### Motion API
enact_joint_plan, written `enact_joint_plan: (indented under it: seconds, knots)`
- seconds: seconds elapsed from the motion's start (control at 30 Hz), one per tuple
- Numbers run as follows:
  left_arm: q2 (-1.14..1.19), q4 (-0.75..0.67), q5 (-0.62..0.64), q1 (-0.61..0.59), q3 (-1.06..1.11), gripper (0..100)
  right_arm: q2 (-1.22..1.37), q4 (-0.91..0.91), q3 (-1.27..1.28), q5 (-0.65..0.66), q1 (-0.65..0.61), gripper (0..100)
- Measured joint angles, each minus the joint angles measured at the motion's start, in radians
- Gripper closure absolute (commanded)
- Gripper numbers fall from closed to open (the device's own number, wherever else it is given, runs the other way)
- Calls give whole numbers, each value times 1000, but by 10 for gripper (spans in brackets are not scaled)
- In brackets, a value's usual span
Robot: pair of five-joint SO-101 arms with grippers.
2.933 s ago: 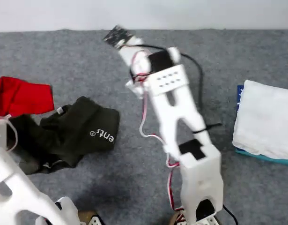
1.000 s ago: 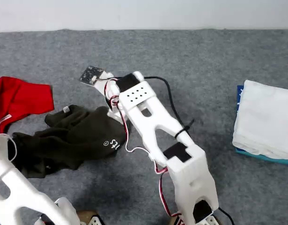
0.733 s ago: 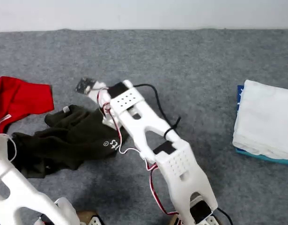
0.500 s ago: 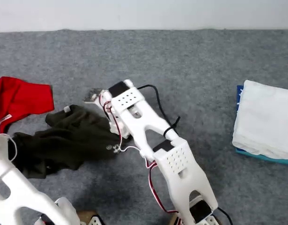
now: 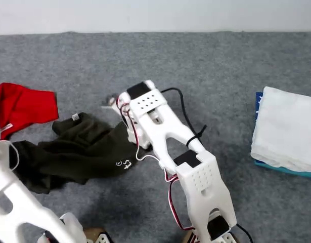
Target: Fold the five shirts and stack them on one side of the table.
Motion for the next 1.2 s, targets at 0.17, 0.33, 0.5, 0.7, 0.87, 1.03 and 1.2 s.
enact_joint_plan:
  seconds: [0.17,0.33,0.5,0.7,0.87,1.03,1.2]
  knots:
    - [0,0,0,51,0,982,3,-54,-150,0,0,715]
    - [0,0,0,66,0,983,114,-110,-267,44,-8,713]
    - [0,0,0,66,0,983,227,-115,-370,117,-58,712]
    - [0,0,0,66,0,983,304,-115,-439,186,-118,713]
    - [0,0,0,66,0,983,361,-115,-440,273,-158,714]
    - [0,12,0,66,0,983,407,-115,-462,358,-167,745]
    - [0,12,0,66,0,983,416,-115,-477,422,-169,986]
